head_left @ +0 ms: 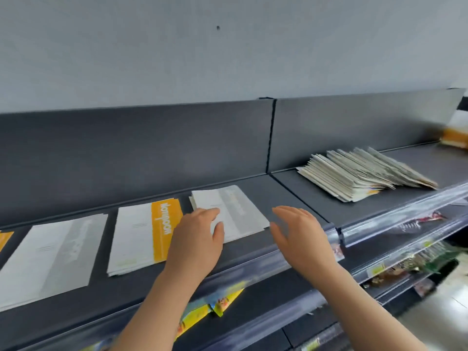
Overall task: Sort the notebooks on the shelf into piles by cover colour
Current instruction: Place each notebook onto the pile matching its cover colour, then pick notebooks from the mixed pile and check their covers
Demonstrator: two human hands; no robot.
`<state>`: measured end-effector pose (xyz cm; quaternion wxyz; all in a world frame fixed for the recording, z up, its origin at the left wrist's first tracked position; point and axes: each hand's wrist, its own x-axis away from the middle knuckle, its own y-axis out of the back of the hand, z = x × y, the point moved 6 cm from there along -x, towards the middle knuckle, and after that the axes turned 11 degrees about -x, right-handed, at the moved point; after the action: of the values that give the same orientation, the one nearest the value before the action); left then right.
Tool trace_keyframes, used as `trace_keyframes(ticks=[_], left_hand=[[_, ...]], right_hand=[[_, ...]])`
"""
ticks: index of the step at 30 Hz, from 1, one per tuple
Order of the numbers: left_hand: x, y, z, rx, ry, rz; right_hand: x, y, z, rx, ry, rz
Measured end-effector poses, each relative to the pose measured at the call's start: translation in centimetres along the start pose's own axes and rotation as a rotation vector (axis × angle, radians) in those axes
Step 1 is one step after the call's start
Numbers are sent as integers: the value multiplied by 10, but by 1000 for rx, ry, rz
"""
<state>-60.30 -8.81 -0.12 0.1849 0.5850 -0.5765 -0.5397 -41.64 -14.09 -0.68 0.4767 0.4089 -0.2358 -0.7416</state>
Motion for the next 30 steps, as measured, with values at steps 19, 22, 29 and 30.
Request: trace_keyframes(ticks=[19,22,29,30], left_hand=[[-111,-163,-266,183,-211,67],[-142,-183,-300,203,-249,81],[-200,-230,-368,219,-307,116],[-204,-238,-377,217,-304,126]], right_hand=[[-45,164,-261,103,-229,-145],[-69,185,-294,112,-252,-174],[-112,226,-378,93,-348,-267],[-117,229,-392,82,-354,-262]])
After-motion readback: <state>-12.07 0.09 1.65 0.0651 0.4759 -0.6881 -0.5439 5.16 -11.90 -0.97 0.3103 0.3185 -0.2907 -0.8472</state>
